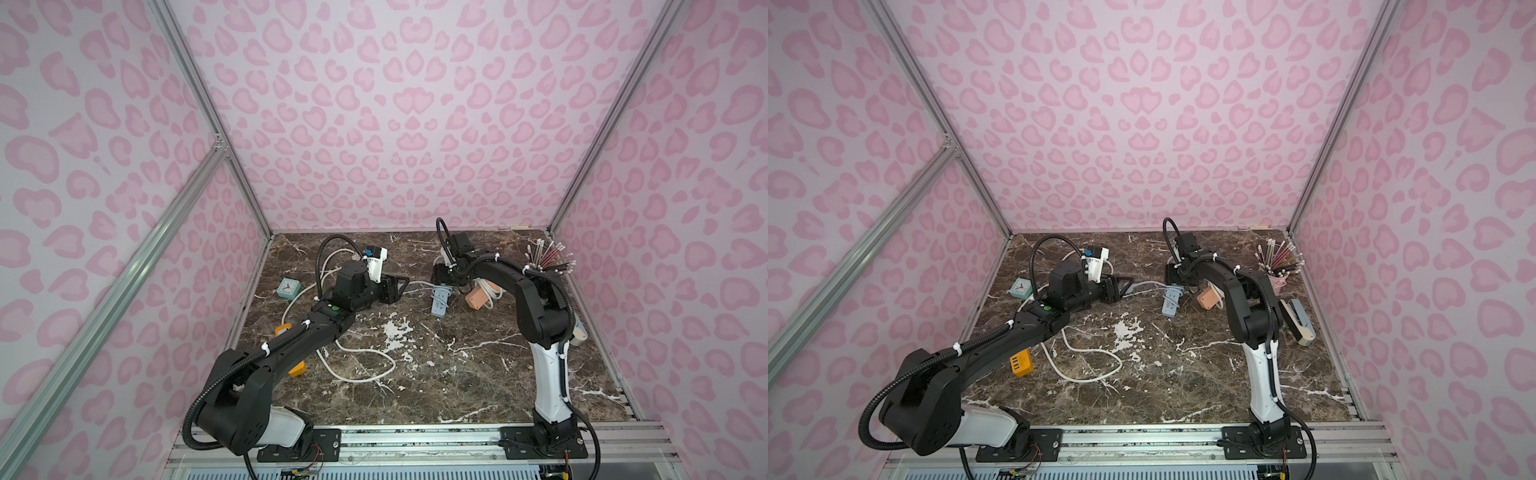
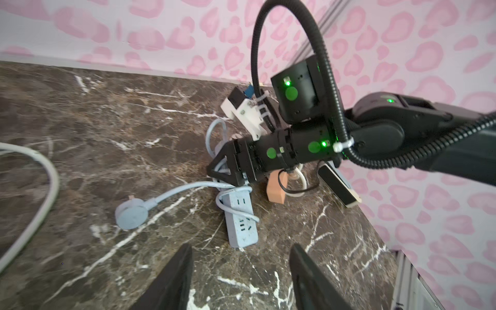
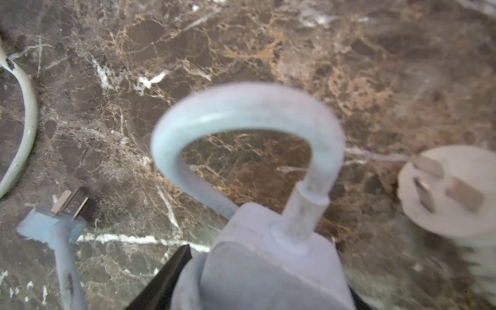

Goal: Wrap the cord around the power strip
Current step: Place the power strip at the center of the board.

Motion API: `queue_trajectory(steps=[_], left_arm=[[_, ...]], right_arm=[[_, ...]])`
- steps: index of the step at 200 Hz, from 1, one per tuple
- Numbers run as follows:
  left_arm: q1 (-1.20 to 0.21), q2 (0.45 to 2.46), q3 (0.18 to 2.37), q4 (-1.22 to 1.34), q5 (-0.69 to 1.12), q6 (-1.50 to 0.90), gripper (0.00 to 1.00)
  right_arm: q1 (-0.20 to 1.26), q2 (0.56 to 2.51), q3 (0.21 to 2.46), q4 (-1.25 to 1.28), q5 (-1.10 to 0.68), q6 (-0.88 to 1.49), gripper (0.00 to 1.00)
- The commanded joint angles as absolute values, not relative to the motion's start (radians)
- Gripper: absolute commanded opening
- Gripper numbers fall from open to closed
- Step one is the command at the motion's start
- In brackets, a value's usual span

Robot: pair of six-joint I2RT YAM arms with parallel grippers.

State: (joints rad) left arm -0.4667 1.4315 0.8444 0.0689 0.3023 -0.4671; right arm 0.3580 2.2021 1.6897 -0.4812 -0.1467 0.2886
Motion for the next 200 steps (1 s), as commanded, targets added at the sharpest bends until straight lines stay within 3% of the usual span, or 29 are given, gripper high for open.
queue_trajectory(steps=[1,28,108,150,200], left_arm=[[-0.452,1.398,0.873,-0.024,0.229,-0.422,0.59],[-0.422,1.356,0.873,-0.064,0.214,-0.420,0.58],[-0.321,1.322,0.877,-0.176,0.158,-0.428,0.57],[-0.219,1.359,0.892,-0.245,0.078,-0.408,0.58],[0.022,1.367,0.828,-0.284,0.092,-0.511,0.58]], right_arm=[[0.375,2.218,1.724,-0.534,-0.073,0.264,0.67],[0.382,2.203,1.740,-0.545,-0.071,0.267,0.81],[0.373,2.128,1.810,-0.590,-0.083,0.290,0.97],[0.369,2.082,1.814,-0.606,-0.014,0.290,0.97],[0.441,1.937,1.650,-0.466,0.055,0.293,0.96]])
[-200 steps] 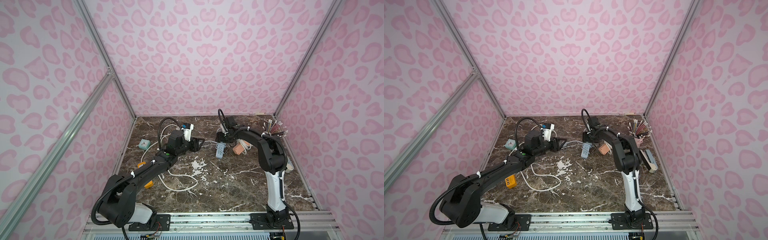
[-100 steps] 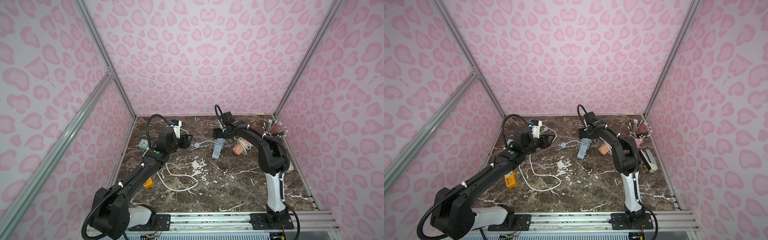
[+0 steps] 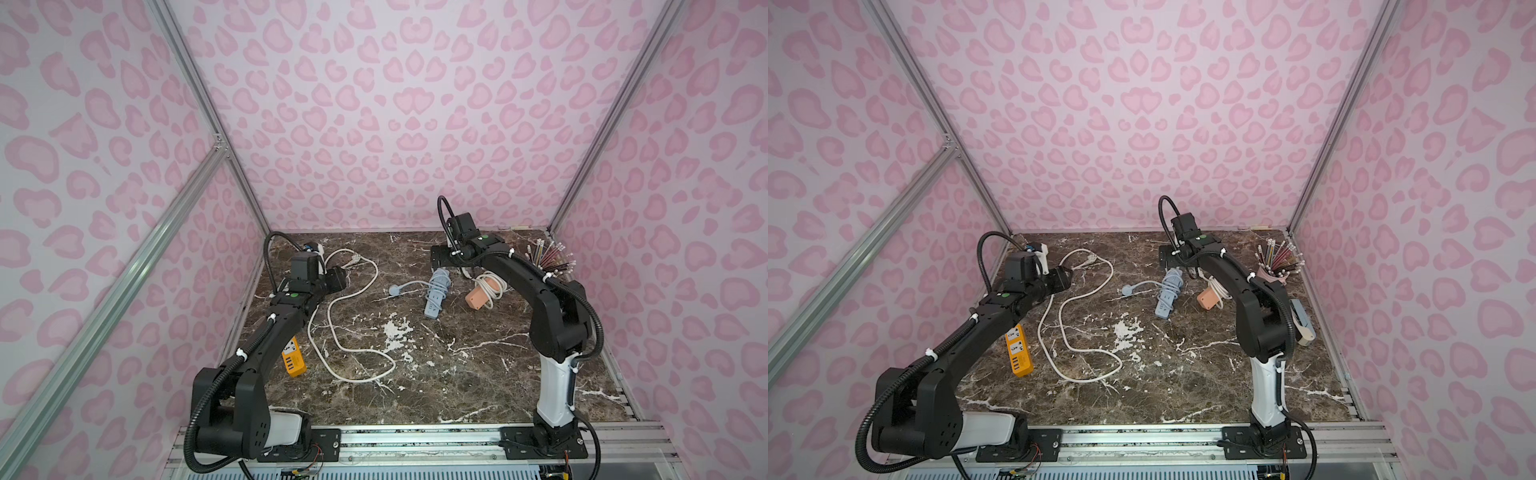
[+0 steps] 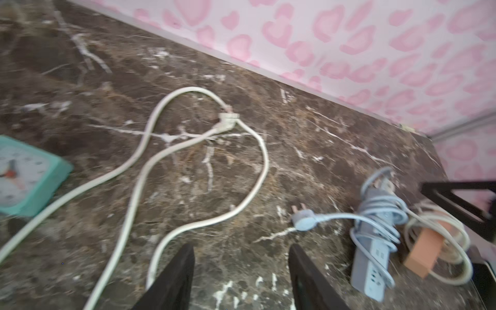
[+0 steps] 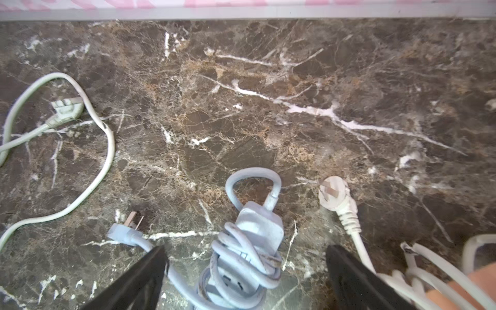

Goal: Wrap the cord around the power strip
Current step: Place the power strip at the center of the board, then pick up the power strip from the center of the board.

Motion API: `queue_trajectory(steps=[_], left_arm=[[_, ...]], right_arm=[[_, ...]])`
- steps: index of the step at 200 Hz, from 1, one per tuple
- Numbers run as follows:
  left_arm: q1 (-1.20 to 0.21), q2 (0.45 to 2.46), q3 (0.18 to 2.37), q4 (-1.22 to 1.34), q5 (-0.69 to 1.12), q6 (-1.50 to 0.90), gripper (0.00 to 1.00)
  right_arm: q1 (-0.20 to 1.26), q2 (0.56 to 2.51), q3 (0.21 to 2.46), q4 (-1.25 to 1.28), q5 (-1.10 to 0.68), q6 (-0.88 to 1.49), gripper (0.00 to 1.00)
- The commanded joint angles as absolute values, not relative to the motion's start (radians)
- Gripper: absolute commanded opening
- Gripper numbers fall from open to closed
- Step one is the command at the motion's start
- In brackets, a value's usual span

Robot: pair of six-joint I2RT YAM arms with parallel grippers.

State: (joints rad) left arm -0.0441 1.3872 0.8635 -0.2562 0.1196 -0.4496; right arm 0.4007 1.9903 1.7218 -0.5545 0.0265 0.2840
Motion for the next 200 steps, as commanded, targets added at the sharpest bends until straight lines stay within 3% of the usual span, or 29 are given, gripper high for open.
queue_trajectory(steps=[1,48,88,136,200], left_arm=[[0.026,1.365,0.827,-0.284,0.088,-0.514,0.58],[0.134,1.248,0.713,-0.447,-0.104,-0.645,0.61],[0.150,1.134,0.645,-0.538,-0.221,-0.758,0.65],[0.159,1.196,0.611,-0.519,-0.222,-0.691,0.73],[0.169,1.361,0.596,-0.443,-0.239,-0.646,0.75]], right_arm=[[0.444,1.936,1.647,-0.462,0.053,0.293,0.96],[0.589,1.946,1.577,-0.372,0.002,0.320,0.91],[0.599,1.973,1.604,-0.352,-0.022,0.298,0.90],[0.539,1.938,1.578,-0.322,-0.012,0.297,0.90],[0.540,1.909,1.506,-0.290,-0.039,0.314,0.90]])
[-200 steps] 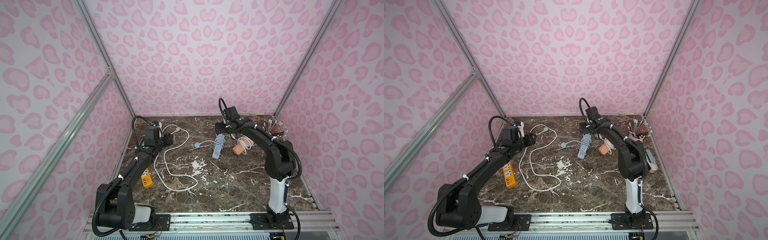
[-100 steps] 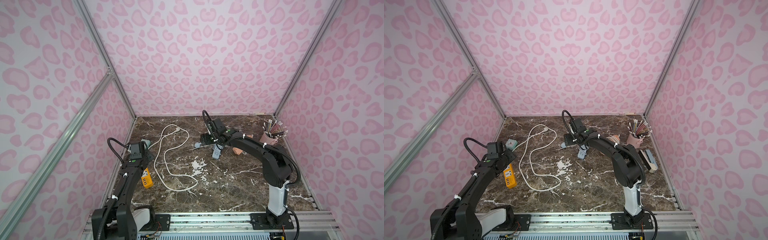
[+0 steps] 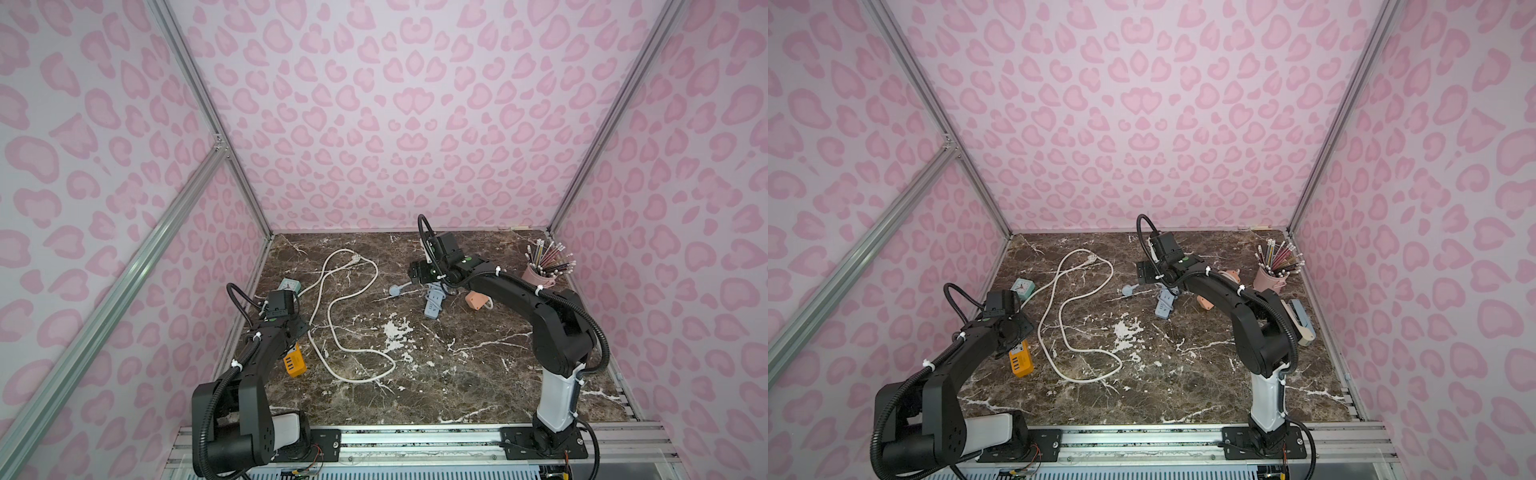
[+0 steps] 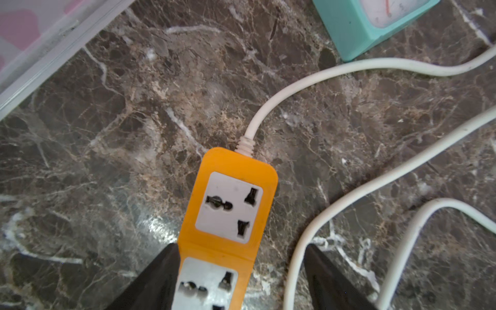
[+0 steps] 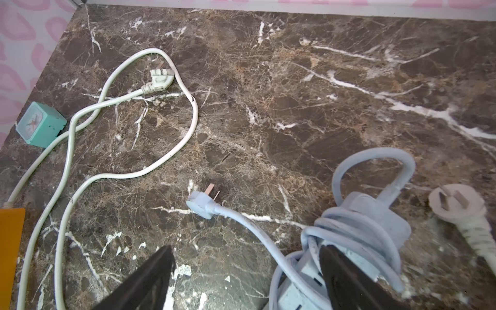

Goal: Wrap the cord around the power strip
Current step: Pick up the power strip from the center of the board.

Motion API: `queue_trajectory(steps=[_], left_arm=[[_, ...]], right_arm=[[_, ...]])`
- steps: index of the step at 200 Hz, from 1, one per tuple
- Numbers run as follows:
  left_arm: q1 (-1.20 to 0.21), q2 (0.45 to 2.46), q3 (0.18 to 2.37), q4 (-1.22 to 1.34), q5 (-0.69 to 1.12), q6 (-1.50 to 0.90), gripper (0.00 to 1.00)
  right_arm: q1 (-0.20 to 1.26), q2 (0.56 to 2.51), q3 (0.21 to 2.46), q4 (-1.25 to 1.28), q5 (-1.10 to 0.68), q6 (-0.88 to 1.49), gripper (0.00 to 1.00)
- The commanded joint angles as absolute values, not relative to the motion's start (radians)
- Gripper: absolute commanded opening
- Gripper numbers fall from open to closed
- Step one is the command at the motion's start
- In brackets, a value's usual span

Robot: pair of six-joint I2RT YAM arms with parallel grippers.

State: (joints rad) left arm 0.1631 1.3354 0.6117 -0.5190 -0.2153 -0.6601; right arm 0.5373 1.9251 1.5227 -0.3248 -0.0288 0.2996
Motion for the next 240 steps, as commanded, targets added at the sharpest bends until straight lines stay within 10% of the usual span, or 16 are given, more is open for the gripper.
queue_trajectory(steps=[1,40,94,168,240], left_arm=[[0.170,1.362,0.595,-0.443,-0.239,-0.645,0.74],[0.176,1.401,0.573,-0.399,-0.220,-0.635,0.70],[0.165,1.336,0.606,-0.423,-0.107,-0.598,0.31],[-0.203,1.287,1.148,-0.570,-0.186,-0.438,0.19],[-0.387,1.345,1.177,-0.419,0.011,-0.286,0.18]], right_arm=[[0.540,1.909,1.505,-0.289,-0.040,0.314,0.90],[0.541,1.914,1.505,-0.293,-0.040,0.316,0.90],[0.541,1.927,1.516,-0.288,-0.093,0.342,0.89],[0.587,1.888,1.538,-0.051,-0.516,0.679,0.82],[0.607,1.826,1.535,0.201,-0.486,0.914,0.80]])
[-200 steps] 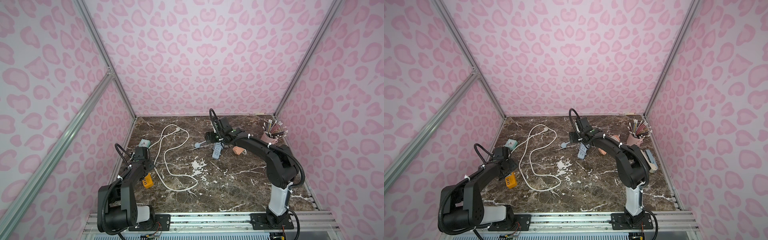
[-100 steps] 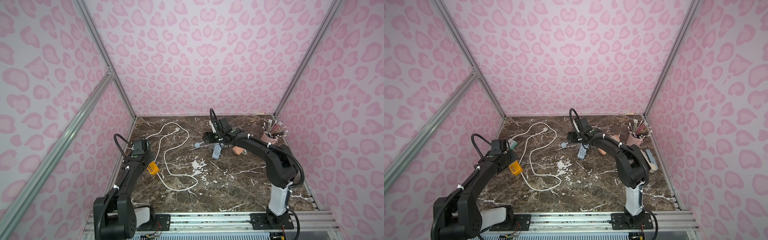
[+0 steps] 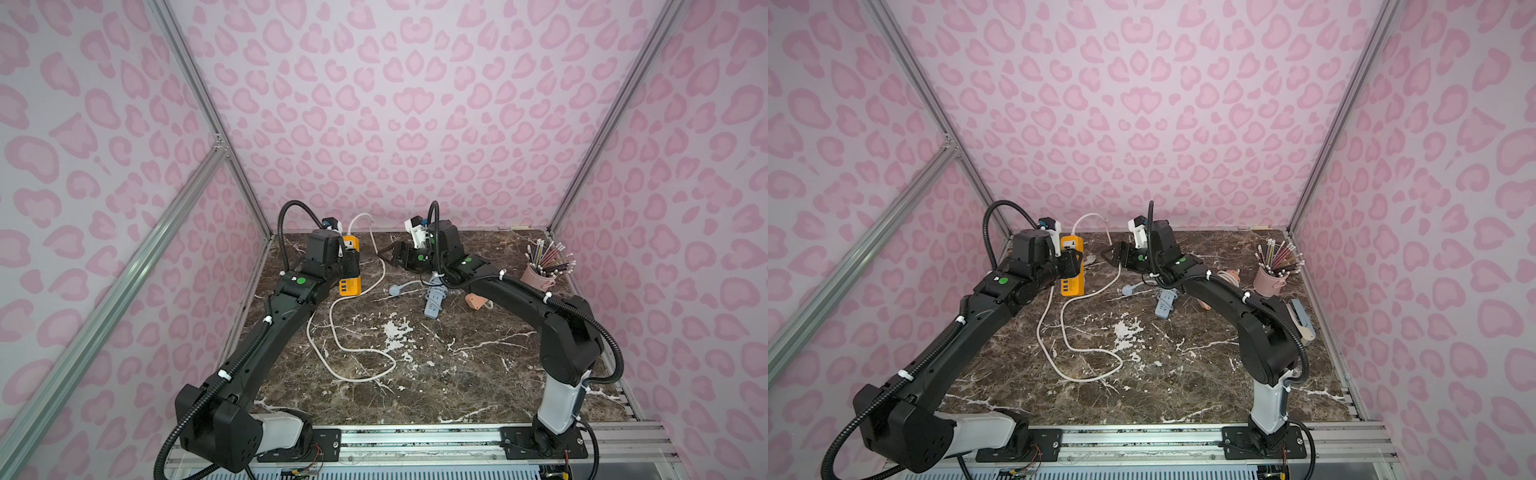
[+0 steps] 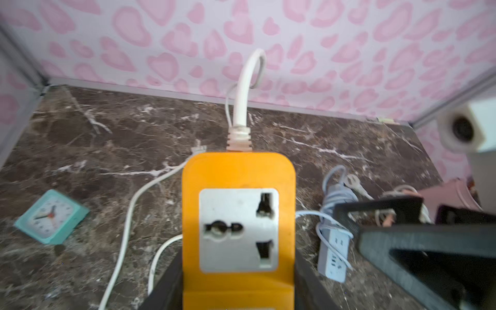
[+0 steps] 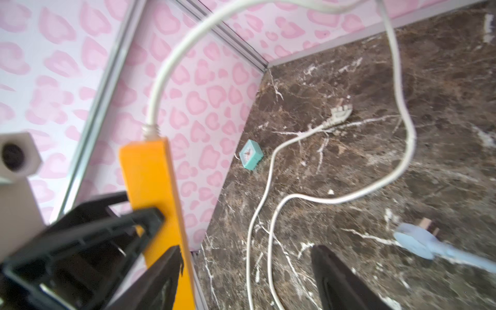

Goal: Wrap the cord around the power strip
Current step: Pick up the power strip from the center of the board.

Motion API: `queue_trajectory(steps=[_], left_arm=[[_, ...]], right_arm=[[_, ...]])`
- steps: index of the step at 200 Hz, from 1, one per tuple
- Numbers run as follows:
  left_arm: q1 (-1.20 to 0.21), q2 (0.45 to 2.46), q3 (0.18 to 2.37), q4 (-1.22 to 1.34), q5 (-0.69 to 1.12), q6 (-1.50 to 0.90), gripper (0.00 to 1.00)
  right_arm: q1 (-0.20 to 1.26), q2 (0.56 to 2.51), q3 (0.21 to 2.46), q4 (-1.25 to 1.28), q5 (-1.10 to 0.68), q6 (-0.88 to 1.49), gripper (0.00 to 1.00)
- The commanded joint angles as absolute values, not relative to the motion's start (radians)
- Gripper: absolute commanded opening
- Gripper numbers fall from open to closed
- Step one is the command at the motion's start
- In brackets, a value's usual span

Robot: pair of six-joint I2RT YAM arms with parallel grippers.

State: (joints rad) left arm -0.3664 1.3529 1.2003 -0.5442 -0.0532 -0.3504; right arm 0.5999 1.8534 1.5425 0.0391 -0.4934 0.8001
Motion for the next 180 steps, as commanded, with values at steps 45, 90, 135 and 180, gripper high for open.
queue_trajectory(steps=[45,90,135,180], left_arm=[[-0.403,1.315,1.122,-0.320,0.100,-0.258,0.17],[-0.413,1.289,1.106,-0.295,0.148,-0.240,0.17],[-0.413,1.280,1.147,-0.324,0.196,-0.218,0.44],[-0.362,1.217,1.181,-0.354,0.335,-0.218,0.72]], right_arm=[[0.665,1.866,1.611,0.165,-0.430,0.916,0.78],[0.673,1.931,1.674,0.121,-0.415,0.895,0.59],[0.668,1.924,1.661,0.151,-0.395,0.834,0.27],[0.607,1.905,1.658,0.170,-0.442,0.729,0.07]])
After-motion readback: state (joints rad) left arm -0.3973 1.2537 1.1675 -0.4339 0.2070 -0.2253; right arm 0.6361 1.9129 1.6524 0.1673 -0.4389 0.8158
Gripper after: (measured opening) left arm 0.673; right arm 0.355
